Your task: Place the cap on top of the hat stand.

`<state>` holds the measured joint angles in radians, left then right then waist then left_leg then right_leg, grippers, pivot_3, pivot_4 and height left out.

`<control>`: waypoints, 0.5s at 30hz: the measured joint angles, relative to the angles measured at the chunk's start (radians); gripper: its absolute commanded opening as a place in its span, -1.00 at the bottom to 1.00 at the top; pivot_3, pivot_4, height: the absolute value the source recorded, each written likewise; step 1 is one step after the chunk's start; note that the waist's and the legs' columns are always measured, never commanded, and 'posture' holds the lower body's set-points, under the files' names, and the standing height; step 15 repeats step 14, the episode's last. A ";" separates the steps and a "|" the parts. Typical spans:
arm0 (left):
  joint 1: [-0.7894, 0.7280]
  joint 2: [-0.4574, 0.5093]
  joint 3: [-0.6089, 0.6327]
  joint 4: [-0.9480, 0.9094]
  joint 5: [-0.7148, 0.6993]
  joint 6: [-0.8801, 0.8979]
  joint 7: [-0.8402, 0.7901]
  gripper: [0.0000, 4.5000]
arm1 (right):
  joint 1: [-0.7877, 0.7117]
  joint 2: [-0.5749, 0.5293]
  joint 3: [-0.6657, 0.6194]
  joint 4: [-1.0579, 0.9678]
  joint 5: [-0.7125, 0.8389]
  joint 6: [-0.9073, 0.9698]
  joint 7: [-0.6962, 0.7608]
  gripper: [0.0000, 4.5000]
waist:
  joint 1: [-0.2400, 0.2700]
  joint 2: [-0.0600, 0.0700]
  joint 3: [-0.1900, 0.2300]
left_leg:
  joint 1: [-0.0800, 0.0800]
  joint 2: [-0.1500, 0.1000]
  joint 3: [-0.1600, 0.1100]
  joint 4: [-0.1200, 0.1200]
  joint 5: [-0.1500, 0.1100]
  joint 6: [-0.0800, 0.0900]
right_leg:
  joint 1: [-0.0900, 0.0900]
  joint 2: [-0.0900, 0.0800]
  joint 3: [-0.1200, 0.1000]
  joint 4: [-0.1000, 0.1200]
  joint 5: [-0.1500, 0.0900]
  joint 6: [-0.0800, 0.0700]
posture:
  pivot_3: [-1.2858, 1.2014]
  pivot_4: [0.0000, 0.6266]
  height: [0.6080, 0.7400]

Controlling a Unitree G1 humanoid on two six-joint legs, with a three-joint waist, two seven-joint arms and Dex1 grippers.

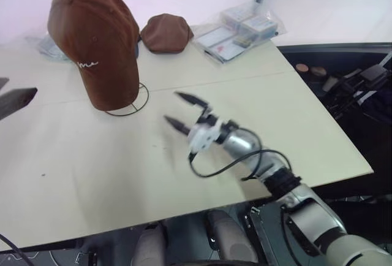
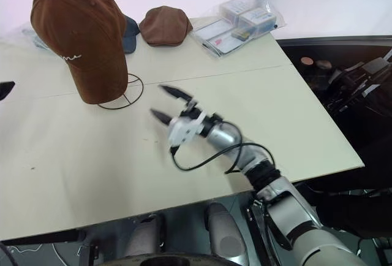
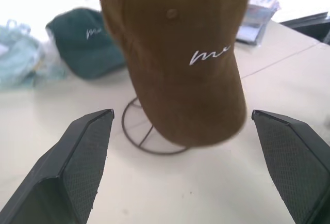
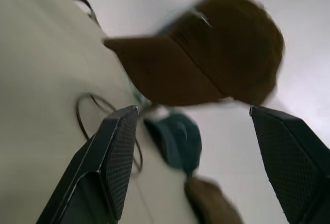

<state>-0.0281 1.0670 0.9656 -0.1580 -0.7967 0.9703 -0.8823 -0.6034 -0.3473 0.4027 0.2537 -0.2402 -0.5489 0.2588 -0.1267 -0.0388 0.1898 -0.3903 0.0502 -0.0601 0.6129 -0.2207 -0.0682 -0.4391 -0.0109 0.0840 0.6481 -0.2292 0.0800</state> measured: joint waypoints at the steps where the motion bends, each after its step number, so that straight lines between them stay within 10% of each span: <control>1: 0.024 -0.020 0.005 -0.002 0.018 -0.021 0.011 1.00 | 0.000 -0.029 -0.039 -0.067 0.110 0.102 0.080 0.56 | 0.001 0.000 0.000 | 0.000 0.000 0.000 0.000 0.000 0.000 | 0.000 0.000 0.000 0.000 0.000 0.000 | 0.03 -0.52 1.00; 9: 0.185 -0.182 -0.032 0.020 0.144 -0.181 0.040 1.00 | -0.103 -0.389 -0.288 -0.339 0.772 0.975 0.577 0.56 | 0.031 0.002 0.001 | -0.001 0.000 0.001 0.001 0.000 0.000 | -0.001 -0.001 0.000 -0.003 -0.001 -0.001 | 0.03 -0.52 1.00; 15: 0.180 -0.207 -0.110 0.072 0.183 -0.255 0.045 1.00 | -0.164 -0.483 -0.334 -0.239 0.843 1.162 0.747 0.56 | 0.031 0.002 0.002 | -0.003 0.001 0.001 -0.001 -0.001 -0.001 | -0.001 -0.003 -0.003 -0.016 -0.001 -0.001 | 0.03 -0.52 1.00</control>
